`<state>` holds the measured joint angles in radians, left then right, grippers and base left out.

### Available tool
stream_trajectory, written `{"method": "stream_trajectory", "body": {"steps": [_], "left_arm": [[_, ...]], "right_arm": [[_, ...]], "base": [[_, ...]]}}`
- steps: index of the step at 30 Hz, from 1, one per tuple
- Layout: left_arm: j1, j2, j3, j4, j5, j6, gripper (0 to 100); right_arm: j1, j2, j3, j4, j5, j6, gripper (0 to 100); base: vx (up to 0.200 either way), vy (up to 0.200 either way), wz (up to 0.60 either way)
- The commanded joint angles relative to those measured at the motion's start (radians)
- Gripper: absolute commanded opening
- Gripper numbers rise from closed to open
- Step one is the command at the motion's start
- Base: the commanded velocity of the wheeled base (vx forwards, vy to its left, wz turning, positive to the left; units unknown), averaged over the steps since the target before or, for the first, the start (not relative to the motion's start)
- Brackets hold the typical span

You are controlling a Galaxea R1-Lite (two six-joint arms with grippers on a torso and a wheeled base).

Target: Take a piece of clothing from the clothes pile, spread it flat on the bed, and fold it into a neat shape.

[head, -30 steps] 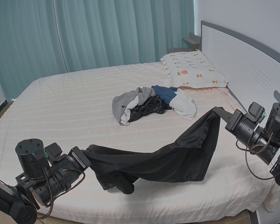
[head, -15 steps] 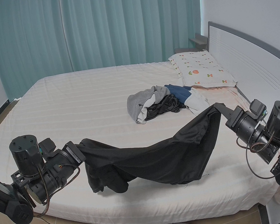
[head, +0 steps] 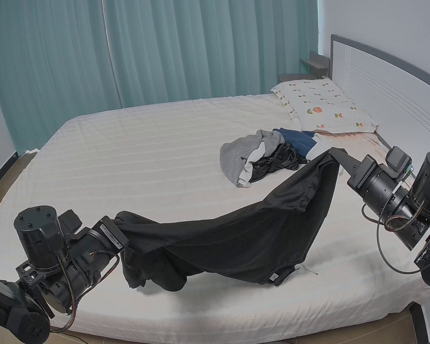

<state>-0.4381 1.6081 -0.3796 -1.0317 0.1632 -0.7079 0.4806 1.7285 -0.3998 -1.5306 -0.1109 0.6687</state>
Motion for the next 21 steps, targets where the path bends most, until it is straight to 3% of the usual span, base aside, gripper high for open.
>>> {"method": "stream_trajectory", "body": {"steps": [1,21], "left_arm": [[-0.004,-0.005,-0.001,0.016,0.002,0.004,0],[-0.005,-0.028,-0.001,0.071,0.004,0.042,0]], "right_arm": [[0.004,0.006,-0.001,0.0,0.0,0.002,0],[0.024,0.011,0.002,-0.029,0.005,0.006,0]], "base": [[0.0,0.2,0.0],[0.0,0.2,0.0]]}}
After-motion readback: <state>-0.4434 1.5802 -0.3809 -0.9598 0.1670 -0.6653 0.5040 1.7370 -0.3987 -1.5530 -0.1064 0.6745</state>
